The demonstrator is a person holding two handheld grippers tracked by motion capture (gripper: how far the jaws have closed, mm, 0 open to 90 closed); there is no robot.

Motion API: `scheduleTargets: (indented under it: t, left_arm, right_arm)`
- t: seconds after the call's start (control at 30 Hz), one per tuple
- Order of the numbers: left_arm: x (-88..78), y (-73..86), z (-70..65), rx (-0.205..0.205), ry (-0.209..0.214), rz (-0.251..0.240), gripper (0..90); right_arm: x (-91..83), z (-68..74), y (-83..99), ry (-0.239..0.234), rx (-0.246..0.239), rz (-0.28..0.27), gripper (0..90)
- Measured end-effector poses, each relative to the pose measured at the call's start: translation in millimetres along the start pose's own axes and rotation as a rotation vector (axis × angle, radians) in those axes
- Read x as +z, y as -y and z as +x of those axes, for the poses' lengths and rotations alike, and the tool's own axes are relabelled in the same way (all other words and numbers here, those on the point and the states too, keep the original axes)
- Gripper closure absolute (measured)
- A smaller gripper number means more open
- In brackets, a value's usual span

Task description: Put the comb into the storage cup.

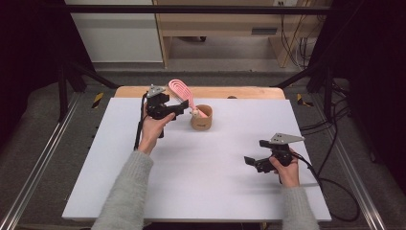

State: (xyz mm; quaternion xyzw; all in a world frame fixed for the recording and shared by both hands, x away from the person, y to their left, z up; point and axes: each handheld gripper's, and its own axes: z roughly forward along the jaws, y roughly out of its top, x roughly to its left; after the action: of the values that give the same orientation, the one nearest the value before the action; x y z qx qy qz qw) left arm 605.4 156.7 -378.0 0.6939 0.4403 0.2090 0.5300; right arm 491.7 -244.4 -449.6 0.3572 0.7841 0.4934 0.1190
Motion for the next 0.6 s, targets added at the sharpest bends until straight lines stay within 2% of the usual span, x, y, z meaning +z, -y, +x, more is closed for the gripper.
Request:
scheduleTargets:
  t: [0.13, 0.33, 0.6]
  left_arm:
    - [-10.5, -0.7, -1.1, 0.006, 0.016, 0.007, 5.4]
    - [-29.8, 1.5, 1.1, 0.003, 0.068, 0.003, 4.0]
    - [-59.5, 11.8, 6.9, 0.026, 0.117, -0.012, 2.9]
  right_arm:
    - [-0.5, 0.4, -0.4, -0.002, 0.002, -0.005, 0.6]
    - [-0.3, 0.4, -0.3, 0.001, -0.002, -0.005, 0.6]
    - [1.5, 1.3, 0.4, 0.003, 0.001, 0.001, 0.6]
